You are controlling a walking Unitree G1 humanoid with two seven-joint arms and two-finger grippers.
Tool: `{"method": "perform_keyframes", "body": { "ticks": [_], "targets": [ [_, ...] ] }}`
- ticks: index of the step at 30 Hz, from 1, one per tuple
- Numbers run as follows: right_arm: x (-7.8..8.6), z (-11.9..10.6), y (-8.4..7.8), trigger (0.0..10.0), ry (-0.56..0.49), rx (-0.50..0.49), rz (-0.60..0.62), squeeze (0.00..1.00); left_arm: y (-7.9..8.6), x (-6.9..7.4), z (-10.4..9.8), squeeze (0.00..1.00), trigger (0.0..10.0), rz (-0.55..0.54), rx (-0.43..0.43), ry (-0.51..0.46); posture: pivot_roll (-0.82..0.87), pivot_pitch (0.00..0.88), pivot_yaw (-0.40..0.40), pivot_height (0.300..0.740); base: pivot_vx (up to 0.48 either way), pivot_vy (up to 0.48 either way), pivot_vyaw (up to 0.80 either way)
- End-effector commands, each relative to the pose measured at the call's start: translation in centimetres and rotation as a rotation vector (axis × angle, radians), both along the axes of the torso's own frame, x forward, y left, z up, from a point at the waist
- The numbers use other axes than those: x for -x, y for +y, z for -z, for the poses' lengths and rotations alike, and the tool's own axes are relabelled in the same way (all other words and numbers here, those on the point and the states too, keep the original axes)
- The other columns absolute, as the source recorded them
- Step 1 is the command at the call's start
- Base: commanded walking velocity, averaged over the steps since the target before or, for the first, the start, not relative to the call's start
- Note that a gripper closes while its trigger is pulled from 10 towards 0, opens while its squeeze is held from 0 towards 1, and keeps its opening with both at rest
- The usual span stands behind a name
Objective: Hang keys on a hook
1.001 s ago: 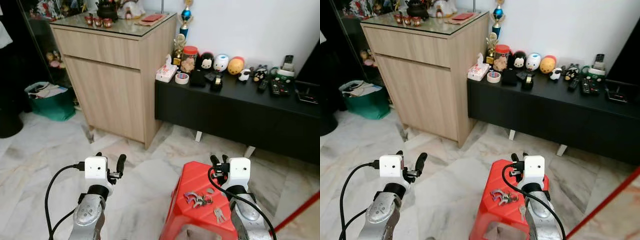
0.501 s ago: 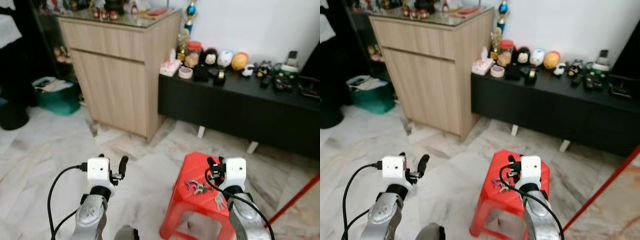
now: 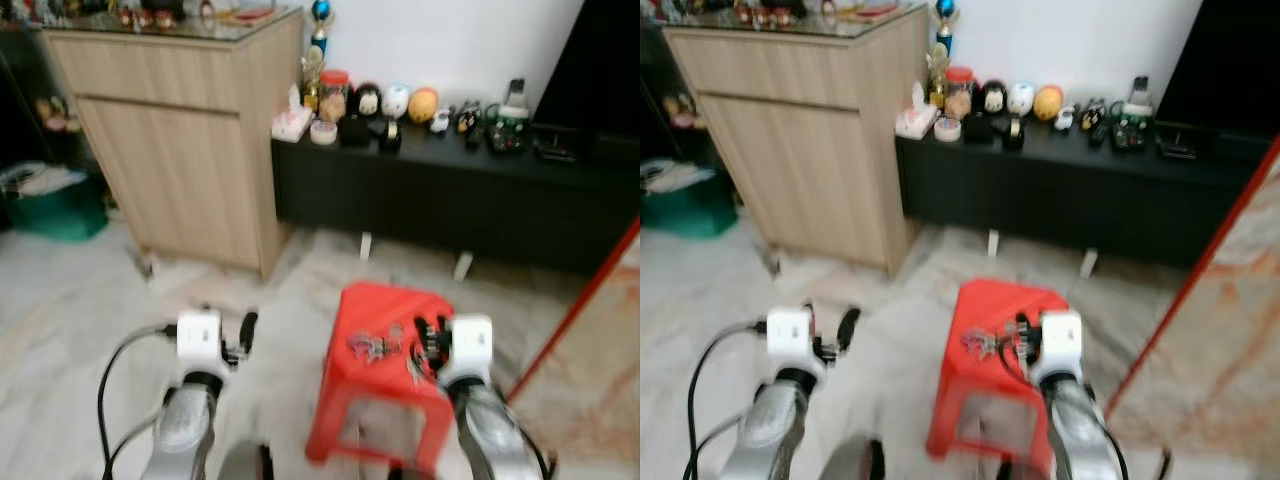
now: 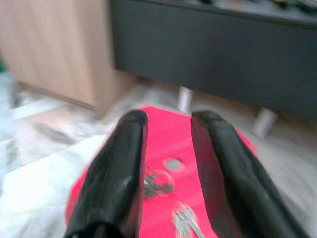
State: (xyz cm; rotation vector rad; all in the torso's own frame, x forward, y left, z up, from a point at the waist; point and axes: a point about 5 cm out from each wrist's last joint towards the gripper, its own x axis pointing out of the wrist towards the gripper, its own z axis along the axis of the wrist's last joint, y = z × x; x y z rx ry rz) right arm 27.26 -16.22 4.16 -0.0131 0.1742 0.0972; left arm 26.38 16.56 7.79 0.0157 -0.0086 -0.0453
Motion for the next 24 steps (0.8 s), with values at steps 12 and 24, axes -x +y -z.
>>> {"method": "perform_keyframes", "body": {
  "ticks": [12, 24],
  "targets": [
    [0.13, 0.14, 0.18, 10.0, 0.004, -0.014, -0.006, 0.0, -0.33, 0.02, 0.68, 0.0, 10.0, 0.018, 0.016, 0.034, 0.0, 0.0, -0.031, 0.632, 0.0, 0.0, 0.0],
    [0.13, 0.18, 0.25, 10.0, 0.002, 0.01, -0.029, 0.0, -0.71, -0.04, 0.67, 0.0, 10.0, 0.053, 0.002, 0.038, 0.0, 0.0, -0.032, 0.632, 0.0, 0.0, 0.32]
  ]
}}
